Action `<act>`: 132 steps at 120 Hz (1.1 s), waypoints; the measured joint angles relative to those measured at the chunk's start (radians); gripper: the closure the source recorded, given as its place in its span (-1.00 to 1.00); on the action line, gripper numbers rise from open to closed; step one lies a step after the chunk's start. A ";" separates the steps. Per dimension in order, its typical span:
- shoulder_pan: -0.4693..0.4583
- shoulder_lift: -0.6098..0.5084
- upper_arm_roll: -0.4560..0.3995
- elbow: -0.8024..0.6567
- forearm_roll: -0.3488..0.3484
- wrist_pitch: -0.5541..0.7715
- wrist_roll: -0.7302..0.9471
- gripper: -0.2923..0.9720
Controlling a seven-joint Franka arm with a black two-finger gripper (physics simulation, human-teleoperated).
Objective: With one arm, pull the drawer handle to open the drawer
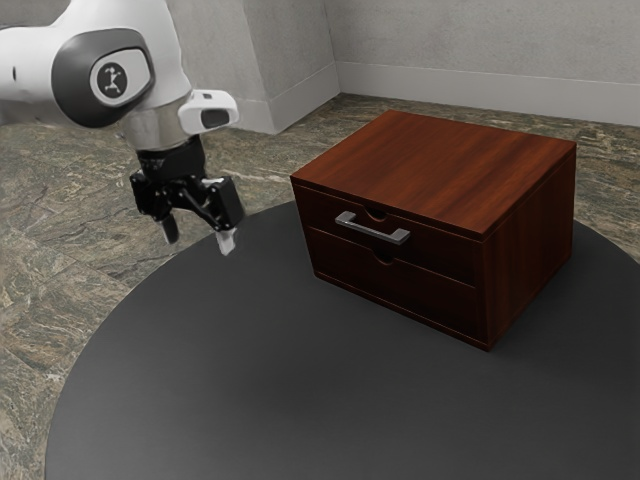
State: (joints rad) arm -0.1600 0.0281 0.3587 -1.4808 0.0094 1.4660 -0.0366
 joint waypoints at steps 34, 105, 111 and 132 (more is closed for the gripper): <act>0.138 -0.041 -0.035 0.105 0.025 -0.028 -0.030 -0.54; -0.236 -0.028 -0.123 -0.037 0.007 0.242 -0.992 -0.54; -0.283 -0.046 -0.095 -0.116 -0.009 0.313 -1.042 -0.54; -0.188 -0.099 -0.067 -0.239 -0.041 0.492 -1.189 -0.54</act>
State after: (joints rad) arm -0.3484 -0.0709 0.2915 -1.7200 -0.0321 1.9576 -1.2255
